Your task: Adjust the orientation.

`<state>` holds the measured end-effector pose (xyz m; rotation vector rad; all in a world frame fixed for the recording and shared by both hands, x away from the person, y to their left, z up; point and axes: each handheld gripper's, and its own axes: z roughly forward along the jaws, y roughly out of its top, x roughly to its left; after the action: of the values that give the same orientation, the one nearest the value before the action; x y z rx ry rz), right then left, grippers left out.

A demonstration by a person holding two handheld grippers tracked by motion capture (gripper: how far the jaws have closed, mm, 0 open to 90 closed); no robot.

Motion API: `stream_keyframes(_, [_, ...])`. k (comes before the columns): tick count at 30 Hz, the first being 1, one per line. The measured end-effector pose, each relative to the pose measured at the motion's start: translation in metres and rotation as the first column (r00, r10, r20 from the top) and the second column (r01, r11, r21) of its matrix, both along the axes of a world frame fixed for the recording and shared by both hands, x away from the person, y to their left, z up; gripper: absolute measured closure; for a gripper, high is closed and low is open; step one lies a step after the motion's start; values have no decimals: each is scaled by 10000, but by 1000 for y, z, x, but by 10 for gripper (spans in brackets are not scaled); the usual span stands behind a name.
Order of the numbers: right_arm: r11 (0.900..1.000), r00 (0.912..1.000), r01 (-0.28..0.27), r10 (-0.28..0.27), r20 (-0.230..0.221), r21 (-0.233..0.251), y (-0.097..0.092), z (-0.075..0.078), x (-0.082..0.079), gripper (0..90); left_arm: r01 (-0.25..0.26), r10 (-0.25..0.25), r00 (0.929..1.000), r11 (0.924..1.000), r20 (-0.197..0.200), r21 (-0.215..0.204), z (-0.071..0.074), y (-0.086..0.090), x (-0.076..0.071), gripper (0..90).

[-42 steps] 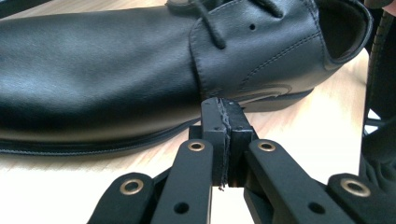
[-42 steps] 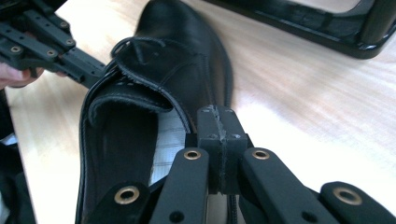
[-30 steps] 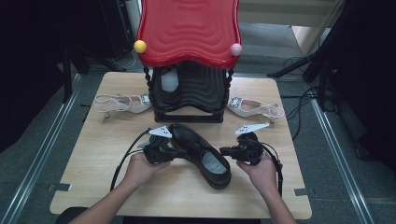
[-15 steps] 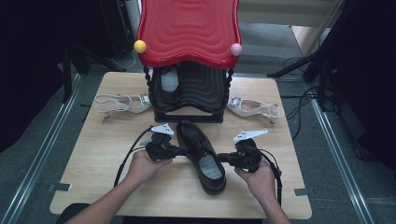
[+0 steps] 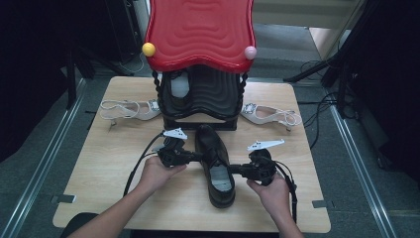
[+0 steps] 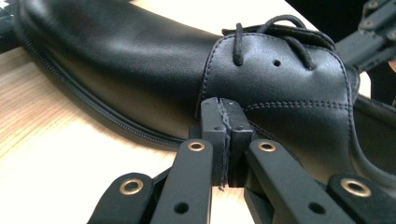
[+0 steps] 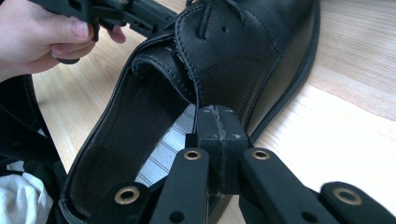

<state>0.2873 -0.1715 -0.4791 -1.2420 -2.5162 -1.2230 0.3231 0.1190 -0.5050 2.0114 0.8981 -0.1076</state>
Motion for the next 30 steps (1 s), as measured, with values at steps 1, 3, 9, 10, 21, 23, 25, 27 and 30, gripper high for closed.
stream_keyframes(1, [10000, 10000, -15, 15, 1, 23, 1, 0, 0, 900, -92, 92, 10000, 10000, 27, -20, 0, 0, 0, 900])
stream_keyframes(3, [9999, 10000, -32, 33, -81, 96, 2, -1, 0, 900, -69, 68, 10000, 9999, -18, -96, -1, 1, 2, 900])
stream_keyframes(9, [9998, 9999, 113, -112, -51, 166, 1, -1, 2, 900, -124, 124, 9999, 9999, 46, -53, 0, 2, 5, 900])
stream_keyframes(10, [9997, 9999, 140, -139, -51, 188, 0, -1, 3, 900, -101, 100, 9999, 9999, 71, 97, 2, 3, 5, 900])
stream_keyframes(21, [9985, 9968, 208, -168, -787, 498, 2, 21, -1, 810, 293, -300, 9995, 9986, -142, -430, 44, 26, 1, 735])
stream_keyframes(23, [9985, 9966, 143, -100, -820, 520, 7, 24, -3, 784, 412, -418, 9990, 9983, -151, -409, 51, 28, 1, 721])
stream_keyframes(25, [9991, 9962, -41, 77, -868, 414, 16, 28, -4, 773, 444, -446, 9990, 9985, -39, -329, 62, 30, 1, 701])
stream_keyframes(27, [9992, 9943, -269, 297, -1026, 282, 27, 30, -5, 748, 459, -456, 9989, 9986, 111, -254, 71, 32, 2, 673])
stream_keyframes(30, [9985, 9912, -545, 534, -1209, -55, 44, 30, -5, 696, 503, -498, 9984, 9986, 286, -172, 86, 34, 6, 638])
